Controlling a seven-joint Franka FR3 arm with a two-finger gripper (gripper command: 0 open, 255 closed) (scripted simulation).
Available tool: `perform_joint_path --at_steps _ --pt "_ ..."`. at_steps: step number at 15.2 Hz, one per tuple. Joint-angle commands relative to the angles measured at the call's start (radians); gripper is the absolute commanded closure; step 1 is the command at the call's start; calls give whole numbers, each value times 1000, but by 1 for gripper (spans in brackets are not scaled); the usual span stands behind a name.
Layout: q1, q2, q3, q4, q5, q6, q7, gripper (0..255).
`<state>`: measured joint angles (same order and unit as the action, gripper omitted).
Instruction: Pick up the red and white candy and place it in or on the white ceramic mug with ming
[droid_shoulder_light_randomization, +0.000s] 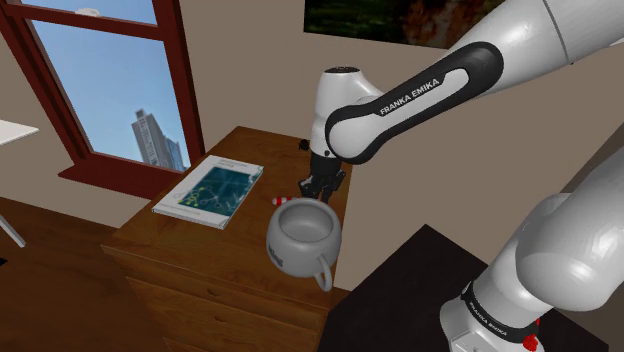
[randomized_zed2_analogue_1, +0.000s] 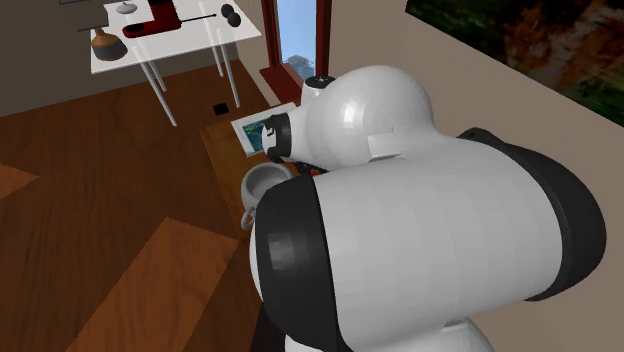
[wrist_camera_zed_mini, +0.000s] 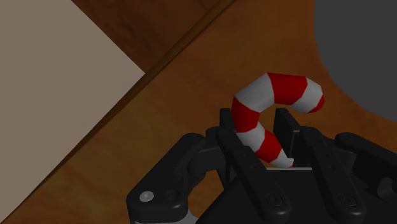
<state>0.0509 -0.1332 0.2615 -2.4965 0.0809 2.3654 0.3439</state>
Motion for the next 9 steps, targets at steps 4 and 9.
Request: perform_joint_path --at_steps 4,9 --pt "1 -30 -3 16 6 -45 -5 255" --pt "2 -74 -8 46 14 -119 -10 255"
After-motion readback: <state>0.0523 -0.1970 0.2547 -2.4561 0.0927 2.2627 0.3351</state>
